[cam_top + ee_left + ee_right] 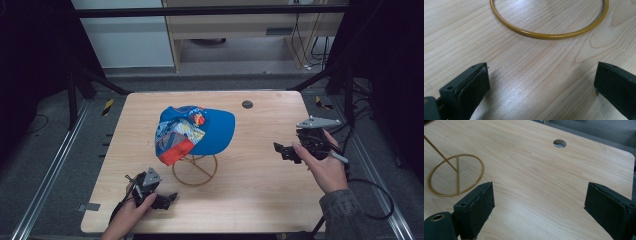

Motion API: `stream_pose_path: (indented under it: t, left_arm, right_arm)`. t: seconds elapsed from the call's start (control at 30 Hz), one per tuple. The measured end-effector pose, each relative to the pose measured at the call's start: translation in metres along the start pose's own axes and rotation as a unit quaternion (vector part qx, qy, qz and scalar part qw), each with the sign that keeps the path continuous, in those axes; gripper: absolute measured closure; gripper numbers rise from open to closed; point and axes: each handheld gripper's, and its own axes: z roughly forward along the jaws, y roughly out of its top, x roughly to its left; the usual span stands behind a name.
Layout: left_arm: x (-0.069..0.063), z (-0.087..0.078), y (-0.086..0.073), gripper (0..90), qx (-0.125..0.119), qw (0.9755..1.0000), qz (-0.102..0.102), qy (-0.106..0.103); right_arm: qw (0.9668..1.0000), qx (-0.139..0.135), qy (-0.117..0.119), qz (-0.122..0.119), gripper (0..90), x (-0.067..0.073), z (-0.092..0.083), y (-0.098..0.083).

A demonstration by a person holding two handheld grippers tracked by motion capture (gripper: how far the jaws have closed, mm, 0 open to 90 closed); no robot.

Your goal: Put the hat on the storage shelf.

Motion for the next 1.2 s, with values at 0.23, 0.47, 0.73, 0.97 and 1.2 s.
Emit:
stream_pose_path:
  t: [0.23,0.47,0.73,0.97,1.2]
  left_arm:
    - [0.000,0.000,0.000,0.0,0.000,1.0000,0.000,0.000]
    - [0.000,0.000,0.000,0.0,0.000,1.0000,0.000,0.000]
    - [0.000,0.000,0.000,0.0,0.000,1.0000,0.000,0.000]
    - [0.000,0.000,0.000,0.0,0.000,1.0000,0.000,0.000]
    - [0.000,0.000,0.000,0.0,0.000,1.0000,0.000,0.000]
  right_arm:
    - [0.9998,0.013,-0.007,-0.009,9.2,0.000,0.015,-0.011]
    - [0.9996,0.026,-0.007,-0.007,9.3,0.001,0.033,-0.021]
    - [0.9991,0.043,-0.006,-0.007,9.7,0.003,0.046,-0.033]
    - [0.9990,0.044,-0.003,-0.003,9.7,0.005,0.052,-0.043]
    - [0.9988,0.048,0.009,-0.001,9.7,0.013,0.061,-0.059]
